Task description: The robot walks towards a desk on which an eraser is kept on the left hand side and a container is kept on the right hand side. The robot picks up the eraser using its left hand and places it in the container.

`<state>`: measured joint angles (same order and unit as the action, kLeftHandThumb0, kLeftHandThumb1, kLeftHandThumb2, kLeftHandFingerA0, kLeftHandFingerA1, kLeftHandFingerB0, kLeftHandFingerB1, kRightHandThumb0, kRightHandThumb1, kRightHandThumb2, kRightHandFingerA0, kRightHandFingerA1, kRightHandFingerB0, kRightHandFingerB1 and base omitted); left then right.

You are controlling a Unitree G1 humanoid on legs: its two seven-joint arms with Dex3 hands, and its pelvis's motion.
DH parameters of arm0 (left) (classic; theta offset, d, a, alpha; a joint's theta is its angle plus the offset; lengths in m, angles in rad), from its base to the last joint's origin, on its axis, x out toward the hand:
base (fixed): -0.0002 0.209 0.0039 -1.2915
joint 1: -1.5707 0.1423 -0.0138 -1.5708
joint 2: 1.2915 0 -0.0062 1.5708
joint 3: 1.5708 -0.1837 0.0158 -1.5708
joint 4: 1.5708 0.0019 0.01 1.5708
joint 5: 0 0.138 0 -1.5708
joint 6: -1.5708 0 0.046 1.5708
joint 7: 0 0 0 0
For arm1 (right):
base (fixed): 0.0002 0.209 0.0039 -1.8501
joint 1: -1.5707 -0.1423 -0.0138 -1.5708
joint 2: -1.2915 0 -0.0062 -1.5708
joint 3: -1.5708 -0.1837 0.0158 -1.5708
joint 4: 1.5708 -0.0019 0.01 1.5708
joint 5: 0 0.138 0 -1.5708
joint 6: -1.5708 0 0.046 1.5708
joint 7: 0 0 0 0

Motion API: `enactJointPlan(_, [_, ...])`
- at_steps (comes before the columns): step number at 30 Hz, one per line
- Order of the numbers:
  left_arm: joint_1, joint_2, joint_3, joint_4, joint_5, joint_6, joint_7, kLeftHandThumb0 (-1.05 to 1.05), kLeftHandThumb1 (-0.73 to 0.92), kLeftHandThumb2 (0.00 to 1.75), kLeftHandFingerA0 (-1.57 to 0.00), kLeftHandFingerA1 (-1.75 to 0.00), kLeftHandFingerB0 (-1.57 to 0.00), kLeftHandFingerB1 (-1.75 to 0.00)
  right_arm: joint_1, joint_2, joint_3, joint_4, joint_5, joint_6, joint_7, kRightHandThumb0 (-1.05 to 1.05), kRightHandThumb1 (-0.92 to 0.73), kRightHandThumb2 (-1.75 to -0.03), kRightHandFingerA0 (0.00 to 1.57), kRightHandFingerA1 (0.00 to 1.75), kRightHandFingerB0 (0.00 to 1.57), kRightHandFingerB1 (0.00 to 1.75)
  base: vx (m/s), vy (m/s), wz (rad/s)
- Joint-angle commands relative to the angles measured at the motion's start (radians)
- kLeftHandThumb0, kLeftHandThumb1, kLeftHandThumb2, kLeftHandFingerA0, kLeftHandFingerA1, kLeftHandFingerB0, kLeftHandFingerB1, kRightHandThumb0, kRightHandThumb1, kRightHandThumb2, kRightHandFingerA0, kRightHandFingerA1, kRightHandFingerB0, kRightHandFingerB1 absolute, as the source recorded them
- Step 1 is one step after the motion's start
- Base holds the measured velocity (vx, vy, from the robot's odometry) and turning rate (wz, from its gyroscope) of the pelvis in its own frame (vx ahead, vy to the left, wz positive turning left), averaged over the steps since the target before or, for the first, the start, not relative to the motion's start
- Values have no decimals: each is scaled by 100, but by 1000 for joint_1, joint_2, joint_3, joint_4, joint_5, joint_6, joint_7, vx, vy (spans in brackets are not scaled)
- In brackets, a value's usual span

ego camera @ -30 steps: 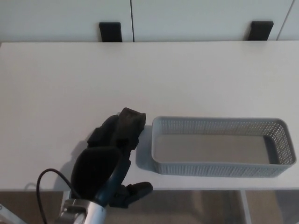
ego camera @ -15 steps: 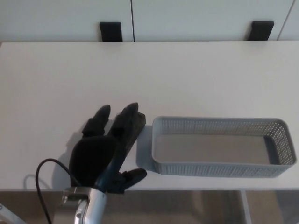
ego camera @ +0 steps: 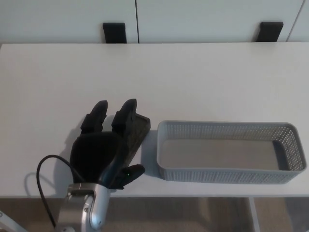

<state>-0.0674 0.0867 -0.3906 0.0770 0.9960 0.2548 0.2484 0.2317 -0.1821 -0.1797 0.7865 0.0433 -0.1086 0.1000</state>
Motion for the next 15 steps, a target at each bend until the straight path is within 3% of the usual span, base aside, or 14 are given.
enactJointPlan(1, [-31, 5, -7, 54, 25, 58, 24, -69, 45, 78, 0, -13, -7, -16, 3, -13, -1, -4, -2, -24, -1, -27, -48, -54, 72, 70, 46, 52, 0, 0, 0])
enactJointPlan(4, [-43, 5, -10, 86, 19, 71, 20, -65, 44, 78, 0, -17, -6, -18, 15, -5, -3, -40, 6, -13, -1, -23, -49, -54, 76, 78, 45, 53, 0, 0, 0])
enactJointPlan(15, [-65, 21, 10, 183, -26, 59, 49, -64, 44, 80, -1, -26, -3, -20, 5, -3, -11, -40, 16, 7, 1, -24, -48, -54, 74, 74, 46, 52, 0, 0, 0])
